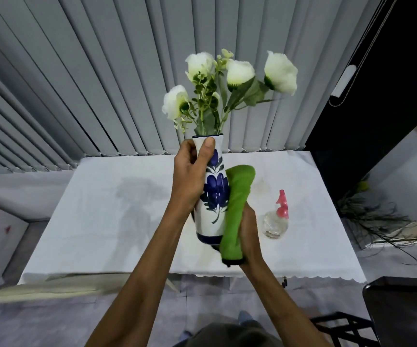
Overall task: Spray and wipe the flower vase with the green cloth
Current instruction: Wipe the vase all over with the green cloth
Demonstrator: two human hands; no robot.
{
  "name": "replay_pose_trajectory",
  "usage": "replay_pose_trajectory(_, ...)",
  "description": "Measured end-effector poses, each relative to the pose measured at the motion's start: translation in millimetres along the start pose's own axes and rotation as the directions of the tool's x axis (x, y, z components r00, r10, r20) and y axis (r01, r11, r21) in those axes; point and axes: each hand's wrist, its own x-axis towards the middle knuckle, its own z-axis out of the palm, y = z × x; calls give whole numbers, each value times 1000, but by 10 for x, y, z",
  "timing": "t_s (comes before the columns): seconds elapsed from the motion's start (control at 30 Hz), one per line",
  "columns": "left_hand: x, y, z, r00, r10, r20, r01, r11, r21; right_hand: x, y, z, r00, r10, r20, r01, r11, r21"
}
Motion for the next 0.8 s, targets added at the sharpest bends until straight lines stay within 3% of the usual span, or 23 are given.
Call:
replay_pose_trajectory(0.07,11,16,15,999,35,-29,-35,999,12,-67,-5,5,972,-229,-46,219,964,-151)
replay_pose_trajectory(0.17,61,18,10,995,73,-66,-74,997,-3,-190,97,24,857,-508,88,510,810,-290)
replay_pose_trajectory(0.33,49,95,-31,997,67,-30,-69,997,-43,-215,117,-41,712,-638,294,699,602,-386)
replay_pose_trajectory(0.43,24,98,-75,996,61,67,-55,995,-80,-104,-54,-7,659,-657,365,751,552,-362)
replay_pose_trajectory(0.53,-70,84,-128,992,10,129,4,994,-113,48,-301,31,687,-622,376,726,605,-327)
replay_pose_trajectory(0.63,-95,186,-136,977,135,166,-125,990,-67,136,-461,91,713,-592,376,699,647,-304)
replay_pose_trajectory(0.8,-52,258,-41,978,175,113,-184,980,79,256,-720,149,903,-371,216,396,914,-88)
